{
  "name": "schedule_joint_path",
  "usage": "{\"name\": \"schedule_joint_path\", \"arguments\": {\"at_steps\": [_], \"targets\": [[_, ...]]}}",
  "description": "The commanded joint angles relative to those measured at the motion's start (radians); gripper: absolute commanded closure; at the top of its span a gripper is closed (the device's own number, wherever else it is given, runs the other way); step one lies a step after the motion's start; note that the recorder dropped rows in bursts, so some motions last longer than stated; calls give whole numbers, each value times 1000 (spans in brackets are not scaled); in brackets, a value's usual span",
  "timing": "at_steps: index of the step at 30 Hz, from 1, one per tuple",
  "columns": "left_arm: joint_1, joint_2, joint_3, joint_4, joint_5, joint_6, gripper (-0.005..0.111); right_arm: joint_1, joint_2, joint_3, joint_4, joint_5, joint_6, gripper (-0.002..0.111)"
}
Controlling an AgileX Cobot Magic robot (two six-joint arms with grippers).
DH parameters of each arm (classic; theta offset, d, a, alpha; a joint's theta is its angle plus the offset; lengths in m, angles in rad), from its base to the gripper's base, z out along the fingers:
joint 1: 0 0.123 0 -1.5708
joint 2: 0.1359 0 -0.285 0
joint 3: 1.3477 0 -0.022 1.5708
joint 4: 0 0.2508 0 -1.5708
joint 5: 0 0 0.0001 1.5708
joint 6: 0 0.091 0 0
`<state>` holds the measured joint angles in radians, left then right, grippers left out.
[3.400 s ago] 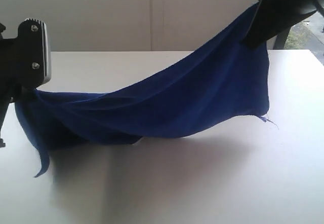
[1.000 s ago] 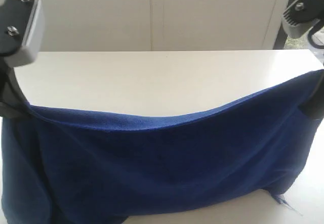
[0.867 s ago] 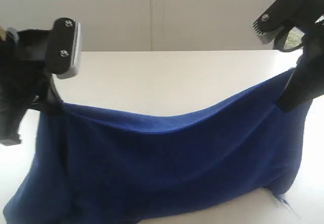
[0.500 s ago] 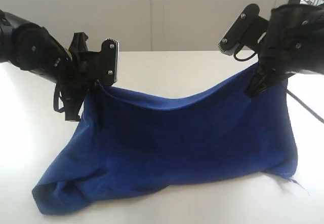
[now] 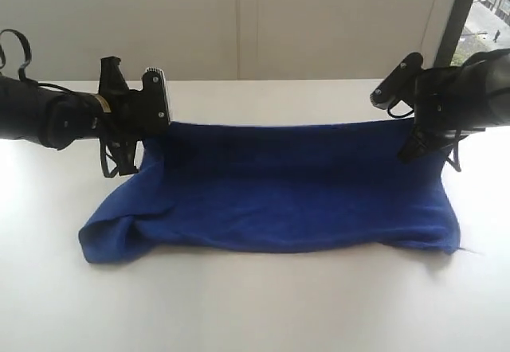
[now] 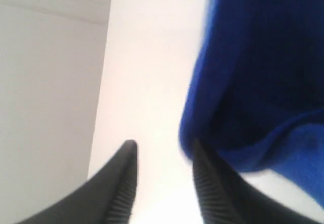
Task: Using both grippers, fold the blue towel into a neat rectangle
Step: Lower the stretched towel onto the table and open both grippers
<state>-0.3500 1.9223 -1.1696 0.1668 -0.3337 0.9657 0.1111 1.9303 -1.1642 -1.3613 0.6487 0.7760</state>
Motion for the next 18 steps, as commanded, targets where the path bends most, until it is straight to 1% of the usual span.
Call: {"name": "schedule_joint_path", "arguments": {"at_steps": [1, 3, 6, 8, 9, 10, 12, 14, 16, 17, 18], "targets": [[4, 8, -1, -54, -23, -1, 36, -12, 28, -21, -13, 9, 14, 108], [4, 8, -7, -67, -47, 3, 29, -12, 28, -23, -25, -2, 30, 108], [1, -12, -10, -87, -62, 33, 29, -12, 28, -27, -38, 1, 43, 108], [0, -43, -10, -95, -40, 33, 29, -12, 28, -32, -36, 3, 43, 108], [0, -63, -10, -95, -18, 33, 29, -12, 28, -31, -33, 3, 43, 106], [-1, -79, -10, -95, 12, 33, 29, -12, 28, -34, -33, 1, 43, 101], [-1, -127, -10, -114, 106, 12, 29, -12, 28, -36, -33, 1, 43, 86], [-1, -170, -10, -137, 209, -48, 29, -12, 26, -40, -33, 3, 56, 63], [-1, -212, -10, -140, 334, -134, 29, -12, 26, -53, -33, 55, 69, 41], [-1, -230, -10, -140, 371, -158, 29, -12, 23, -62, -33, 95, 82, 33], [-1, -244, -10, -140, 424, -189, 29, -10, 19, -69, -33, 129, 100, 29]]}}
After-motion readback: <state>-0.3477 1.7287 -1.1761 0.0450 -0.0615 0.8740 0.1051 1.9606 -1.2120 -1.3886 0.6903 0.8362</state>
